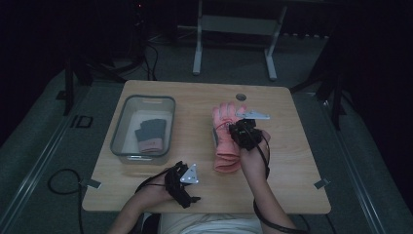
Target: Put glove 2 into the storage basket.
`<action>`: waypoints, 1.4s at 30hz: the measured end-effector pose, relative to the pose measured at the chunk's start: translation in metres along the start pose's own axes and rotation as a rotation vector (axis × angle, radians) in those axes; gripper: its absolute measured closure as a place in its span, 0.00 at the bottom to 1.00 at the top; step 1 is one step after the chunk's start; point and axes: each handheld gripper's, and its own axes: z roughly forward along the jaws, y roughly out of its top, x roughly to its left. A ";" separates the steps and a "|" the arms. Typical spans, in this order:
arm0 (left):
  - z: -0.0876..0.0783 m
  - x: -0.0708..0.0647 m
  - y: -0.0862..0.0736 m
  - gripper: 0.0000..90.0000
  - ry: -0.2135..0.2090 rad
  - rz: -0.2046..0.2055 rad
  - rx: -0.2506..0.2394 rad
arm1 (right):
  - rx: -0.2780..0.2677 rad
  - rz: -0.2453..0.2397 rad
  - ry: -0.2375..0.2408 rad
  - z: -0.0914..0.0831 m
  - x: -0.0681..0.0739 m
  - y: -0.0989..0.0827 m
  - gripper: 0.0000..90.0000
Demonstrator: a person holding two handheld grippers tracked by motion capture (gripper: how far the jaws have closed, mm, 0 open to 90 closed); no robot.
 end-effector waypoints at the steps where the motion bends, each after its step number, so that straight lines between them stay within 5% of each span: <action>1: 0.000 0.000 0.000 0.05 0.001 -0.002 -0.001 | 0.000 0.000 0.000 0.000 0.000 0.000 0.97; 20: 0.002 -0.001 0.000 0.05 -0.011 0.003 0.008 | 0.091 0.001 -0.039 0.028 -0.004 -0.027 0.96; 29: 0.003 0.001 0.002 0.05 -0.015 -0.047 0.004 | 0.133 0.026 -0.030 0.052 -0.009 -0.039 0.94; 32: 0.003 0.004 0.006 0.05 0.009 -0.111 0.001 | 0.134 0.022 -0.019 0.058 -0.009 -0.043 0.92; 36: 0.001 0.002 0.013 0.05 0.046 -0.109 -0.002 | 0.120 -0.008 -0.012 0.056 -0.008 -0.041 0.86; 37: 0.000 0.002 0.016 0.05 0.049 -0.106 -0.002 | 0.097 -0.031 0.027 0.053 -0.010 -0.039 0.76; 42: -0.019 0.006 0.031 0.05 0.107 -0.161 -0.074 | 0.052 -0.098 0.099 0.045 -0.017 -0.025 0.74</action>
